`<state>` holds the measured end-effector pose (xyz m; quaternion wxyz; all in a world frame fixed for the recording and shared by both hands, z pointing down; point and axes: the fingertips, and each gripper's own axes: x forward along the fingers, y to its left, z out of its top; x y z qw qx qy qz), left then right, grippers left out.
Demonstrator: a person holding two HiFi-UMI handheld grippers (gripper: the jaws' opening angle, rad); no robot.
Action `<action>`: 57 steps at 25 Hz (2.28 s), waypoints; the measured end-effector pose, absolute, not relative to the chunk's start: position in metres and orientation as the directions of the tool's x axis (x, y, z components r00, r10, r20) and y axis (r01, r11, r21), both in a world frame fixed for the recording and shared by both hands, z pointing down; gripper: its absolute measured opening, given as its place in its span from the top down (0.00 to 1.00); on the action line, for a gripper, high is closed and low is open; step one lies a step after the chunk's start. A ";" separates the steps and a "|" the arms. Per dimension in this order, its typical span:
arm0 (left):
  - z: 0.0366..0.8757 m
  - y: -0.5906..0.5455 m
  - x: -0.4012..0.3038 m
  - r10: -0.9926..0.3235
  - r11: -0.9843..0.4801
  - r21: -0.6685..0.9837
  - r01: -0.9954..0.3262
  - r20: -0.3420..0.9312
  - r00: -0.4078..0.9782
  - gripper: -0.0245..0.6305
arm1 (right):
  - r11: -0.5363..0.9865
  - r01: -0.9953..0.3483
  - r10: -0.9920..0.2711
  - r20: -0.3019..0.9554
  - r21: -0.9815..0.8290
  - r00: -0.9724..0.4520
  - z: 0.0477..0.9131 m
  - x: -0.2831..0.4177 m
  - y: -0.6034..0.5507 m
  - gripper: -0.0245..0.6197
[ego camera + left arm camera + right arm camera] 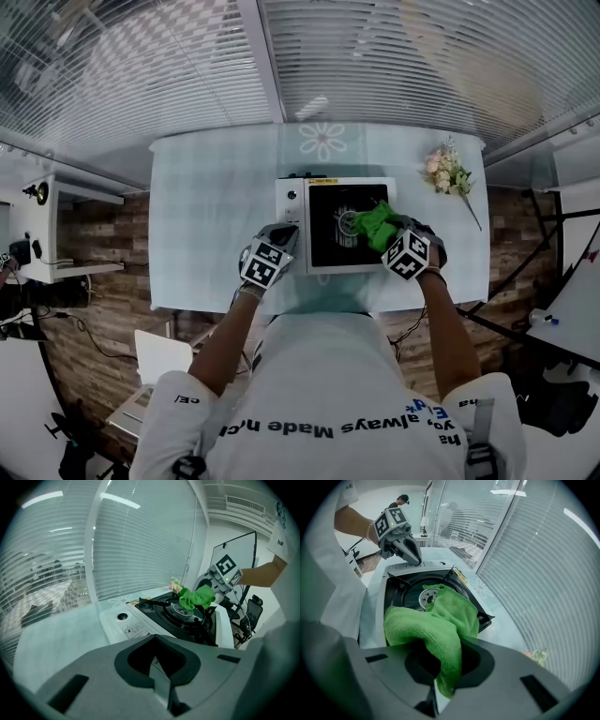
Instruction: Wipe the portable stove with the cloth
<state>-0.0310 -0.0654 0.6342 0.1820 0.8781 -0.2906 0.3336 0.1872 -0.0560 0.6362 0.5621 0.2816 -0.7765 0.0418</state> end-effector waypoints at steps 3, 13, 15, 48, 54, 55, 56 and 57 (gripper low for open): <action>0.634 -0.066 -0.031 -0.388 -0.765 0.126 -0.631 0.692 0.608 0.95 | 0.835 -0.483 -0.403 0.891 0.265 -0.208 0.636 0.188 -0.069 0.92; 0.633 -0.066 -0.030 -0.380 -0.766 0.130 -0.629 0.698 0.607 0.95 | 0.858 -0.437 -0.392 0.894 0.270 -0.217 0.634 0.181 -0.095 0.92; 0.633 -0.066 -0.029 -0.380 -0.767 0.127 -0.629 0.699 0.605 0.95 | 0.863 -0.417 -0.400 0.891 0.285 -0.217 0.626 0.184 -0.096 0.92; 0.633 -0.068 -0.031 -0.385 -0.743 0.160 -0.649 0.691 0.611 0.95 | 0.955 -0.113 -0.295 0.928 0.276 -0.228 0.640 0.133 -0.171 0.92; 0.633 -0.067 -0.031 -0.386 -0.741 0.161 -0.652 0.692 0.609 0.95 | 0.953 -0.096 -0.301 0.912 0.286 -0.277 0.639 0.102 -0.164 0.92; 0.633 -0.067 -0.030 -0.387 -0.740 0.161 -0.653 0.692 0.609 0.95 | 0.952 -0.088 -0.306 0.910 0.293 -0.280 0.639 0.094 -0.163 0.92; 0.633 -0.067 -0.030 -0.387 -0.739 0.162 -0.653 0.692 0.610 0.95 | 0.950 -0.083 -0.311 0.906 0.300 -0.286 0.640 0.087 -0.163 0.92; 0.633 -0.067 -0.030 -0.387 -0.739 0.163 -0.654 0.692 0.610 0.95 | 0.949 -0.079 -0.315 0.903 0.305 -0.293 0.640 0.080 -0.163 0.92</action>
